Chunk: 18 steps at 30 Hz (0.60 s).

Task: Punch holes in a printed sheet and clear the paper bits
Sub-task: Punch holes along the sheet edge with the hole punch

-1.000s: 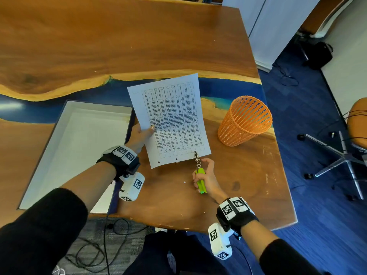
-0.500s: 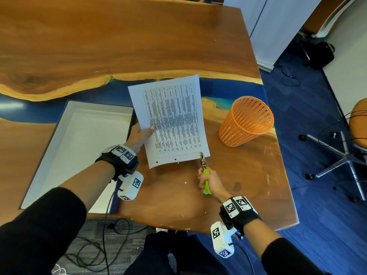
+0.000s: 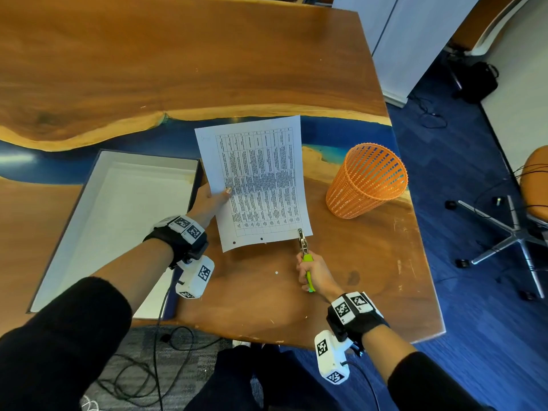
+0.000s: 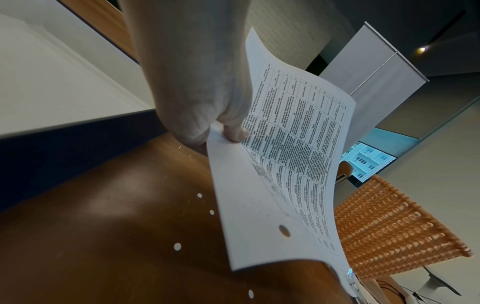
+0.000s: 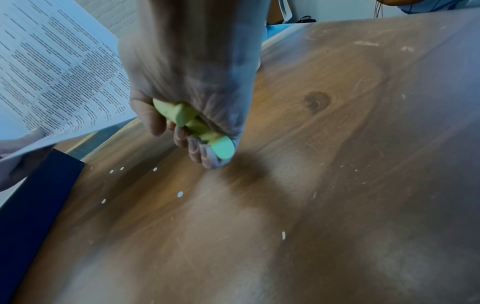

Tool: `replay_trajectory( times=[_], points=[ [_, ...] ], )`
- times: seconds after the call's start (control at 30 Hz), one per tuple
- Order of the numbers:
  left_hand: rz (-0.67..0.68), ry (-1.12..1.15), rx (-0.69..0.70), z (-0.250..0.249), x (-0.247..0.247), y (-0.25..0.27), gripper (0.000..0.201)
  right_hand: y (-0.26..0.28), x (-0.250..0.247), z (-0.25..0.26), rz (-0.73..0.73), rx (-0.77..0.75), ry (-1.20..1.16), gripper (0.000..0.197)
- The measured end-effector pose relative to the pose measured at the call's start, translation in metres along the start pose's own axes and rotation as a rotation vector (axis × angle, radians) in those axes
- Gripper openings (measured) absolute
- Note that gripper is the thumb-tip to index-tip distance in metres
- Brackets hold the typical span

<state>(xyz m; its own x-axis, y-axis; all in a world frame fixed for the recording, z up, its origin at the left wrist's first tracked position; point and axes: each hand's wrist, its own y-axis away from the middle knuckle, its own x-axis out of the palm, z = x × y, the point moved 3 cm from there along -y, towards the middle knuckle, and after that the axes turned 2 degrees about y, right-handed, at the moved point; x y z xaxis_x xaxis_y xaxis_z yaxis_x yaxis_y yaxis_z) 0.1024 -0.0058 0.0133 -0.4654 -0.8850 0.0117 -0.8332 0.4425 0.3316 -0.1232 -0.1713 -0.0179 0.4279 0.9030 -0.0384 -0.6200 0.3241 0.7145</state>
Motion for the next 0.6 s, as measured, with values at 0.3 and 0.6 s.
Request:
replay_trajectory(
  times=[0.3, 0.6],
  points=[
    [-0.001, -0.006, -0.001, 0.0018, 0.0021, -0.0027, 0.041, -0.0024, -0.0031, -0.0028, -0.02, 0.005, 0.048, 0.03],
    [0.014, -0.026, 0.007, 0.0039, 0.001, -0.0033, 0.041, -0.0061, -0.002, -0.0067, -0.027, 0.014, 0.053, 0.031]
  ],
)
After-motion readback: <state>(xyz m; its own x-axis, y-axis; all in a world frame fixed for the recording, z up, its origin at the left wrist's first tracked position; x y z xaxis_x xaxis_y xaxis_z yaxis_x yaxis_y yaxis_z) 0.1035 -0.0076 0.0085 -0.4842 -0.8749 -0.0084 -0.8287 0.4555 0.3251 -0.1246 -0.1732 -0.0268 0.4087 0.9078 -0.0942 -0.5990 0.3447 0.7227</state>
